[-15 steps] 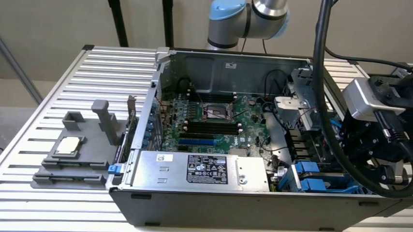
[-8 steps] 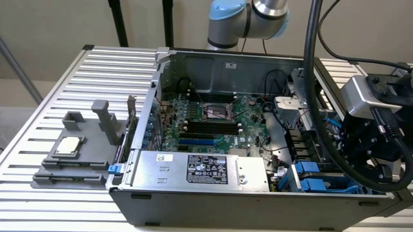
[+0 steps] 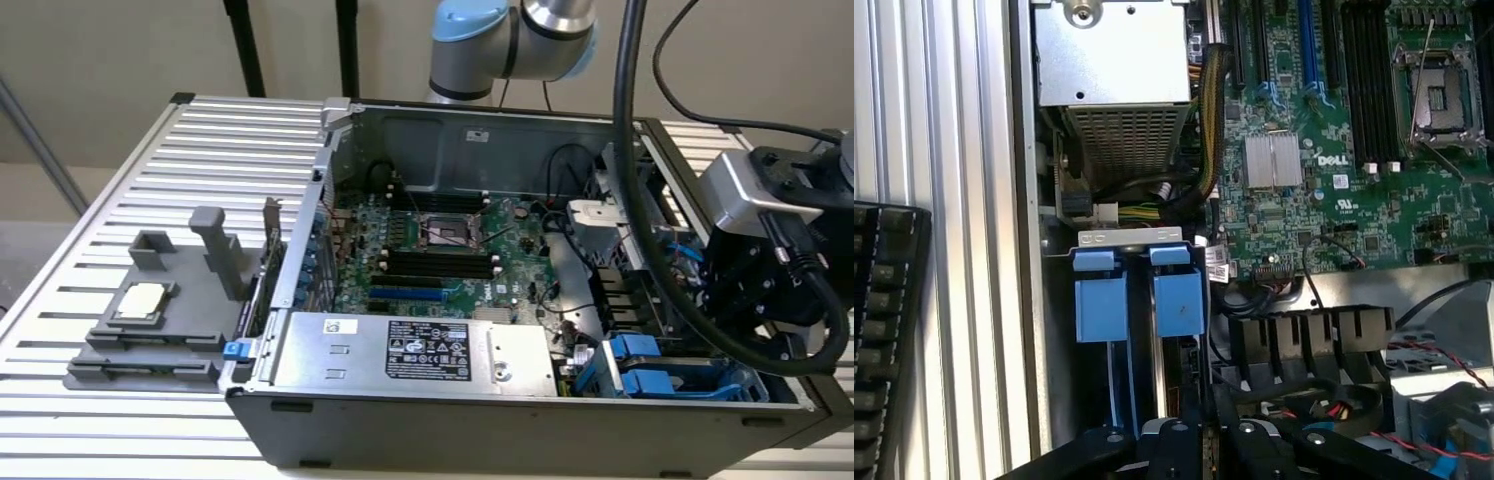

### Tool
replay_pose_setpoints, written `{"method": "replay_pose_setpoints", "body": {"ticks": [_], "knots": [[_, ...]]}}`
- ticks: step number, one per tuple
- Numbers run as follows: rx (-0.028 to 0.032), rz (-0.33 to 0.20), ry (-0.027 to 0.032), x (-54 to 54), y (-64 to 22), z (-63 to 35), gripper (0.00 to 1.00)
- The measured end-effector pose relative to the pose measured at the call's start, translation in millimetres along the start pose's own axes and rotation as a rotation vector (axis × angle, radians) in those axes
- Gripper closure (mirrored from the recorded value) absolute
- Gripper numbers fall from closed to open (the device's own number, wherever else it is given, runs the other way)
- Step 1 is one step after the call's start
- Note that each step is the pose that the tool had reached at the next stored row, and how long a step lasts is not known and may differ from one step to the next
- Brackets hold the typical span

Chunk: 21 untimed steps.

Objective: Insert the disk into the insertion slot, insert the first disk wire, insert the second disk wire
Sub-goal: 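Insert the first disk wire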

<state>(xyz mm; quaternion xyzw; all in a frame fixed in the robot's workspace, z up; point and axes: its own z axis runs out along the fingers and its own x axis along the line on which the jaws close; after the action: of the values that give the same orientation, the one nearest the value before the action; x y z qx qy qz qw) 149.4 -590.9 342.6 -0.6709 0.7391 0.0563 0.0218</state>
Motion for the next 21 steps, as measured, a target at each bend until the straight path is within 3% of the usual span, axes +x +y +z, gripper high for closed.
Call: {"method": "replay_pose_setpoints", "body": {"ticks": [5, 21], "knots": [[0.002, 0.004, 0.0156, -1.0, 0.1, 0.2, 0.84], [0.0028, 0.005, 0.0238, -3.7, 0.4, 1.1, 0.84]]}}
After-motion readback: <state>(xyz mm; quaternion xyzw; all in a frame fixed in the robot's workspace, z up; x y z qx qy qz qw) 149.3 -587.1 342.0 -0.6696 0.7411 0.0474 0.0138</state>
